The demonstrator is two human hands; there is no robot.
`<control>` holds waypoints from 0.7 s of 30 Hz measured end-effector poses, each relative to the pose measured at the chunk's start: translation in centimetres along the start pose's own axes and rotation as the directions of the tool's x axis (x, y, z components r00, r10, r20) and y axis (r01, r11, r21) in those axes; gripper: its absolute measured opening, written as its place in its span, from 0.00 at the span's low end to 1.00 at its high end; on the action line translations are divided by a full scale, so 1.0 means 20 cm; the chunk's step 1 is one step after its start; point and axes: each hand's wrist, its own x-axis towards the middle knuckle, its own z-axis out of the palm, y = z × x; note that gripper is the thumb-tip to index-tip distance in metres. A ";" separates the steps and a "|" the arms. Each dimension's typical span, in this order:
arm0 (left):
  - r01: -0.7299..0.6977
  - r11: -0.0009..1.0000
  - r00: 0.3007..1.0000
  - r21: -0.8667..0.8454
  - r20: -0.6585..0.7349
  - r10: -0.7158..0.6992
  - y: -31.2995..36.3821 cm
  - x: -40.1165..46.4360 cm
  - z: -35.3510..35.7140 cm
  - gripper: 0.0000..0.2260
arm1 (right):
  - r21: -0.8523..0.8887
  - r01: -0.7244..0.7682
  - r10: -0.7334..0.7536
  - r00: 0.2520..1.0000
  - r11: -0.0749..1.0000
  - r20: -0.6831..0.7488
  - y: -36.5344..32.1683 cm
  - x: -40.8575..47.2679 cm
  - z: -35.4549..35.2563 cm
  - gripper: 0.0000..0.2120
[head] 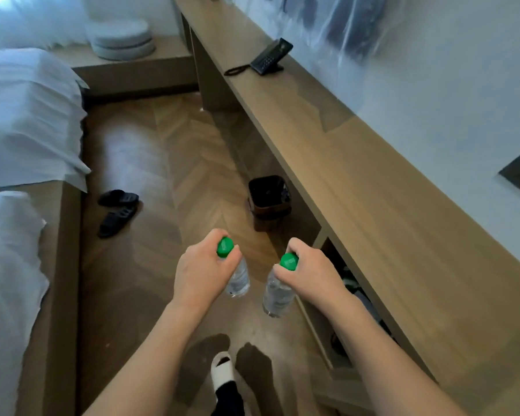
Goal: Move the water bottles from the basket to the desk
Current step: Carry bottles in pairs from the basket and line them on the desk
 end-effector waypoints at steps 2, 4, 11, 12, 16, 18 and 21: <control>0.000 1.000 1.000 -0.003 0.003 0.000 -0.05 0.24 -0.06 0.06 | 0.011 0.003 -0.003 1.000 1.000 -0.009 -0.12 0.20 -0.02 0.13; -0.014 1.000 1.000 -0.013 0.001 0.014 -0.09 0.48 -0.11 0.05 | 0.037 -0.005 0.006 0.999 0.999 -0.040 -0.23 0.40 -0.05 0.13; 0.011 1.000 1.000 -0.022 -0.012 -0.011 -0.20 1.20 -0.13 0.05 | 0.085 0.009 -0.001 0.996 0.996 -0.091 -0.48 1.06 -0.08 0.13; 0.017 0.999 1.000 -0.032 -0.007 -0.017 -0.22 1.31 -0.12 0.05 | 0.085 0.005 0.002 0.997 0.996 -0.083 -0.50 1.17 -0.09 0.13; 0.019 0.999 1.000 -0.032 -0.007 -0.020 -0.27 1.75 -0.04 0.04 | 0.070 0.010 -0.006 0.998 0.997 -0.057 -0.55 1.62 -0.11 0.13; 0.022 0.999 1.000 -0.026 0.007 -0.022 -0.27 1.98 -0.02 0.04 | 0.059 0.012 -0.010 0.999 0.998 -0.038 -0.59 1.85 -0.13 0.14; 0.054 0.998 0.998 -0.039 0.042 -0.052 -0.26 2.31 0.00 0.04 | 0.053 0.006 -0.004 0.999 0.999 -0.044 -0.64 2.17 -0.18 0.14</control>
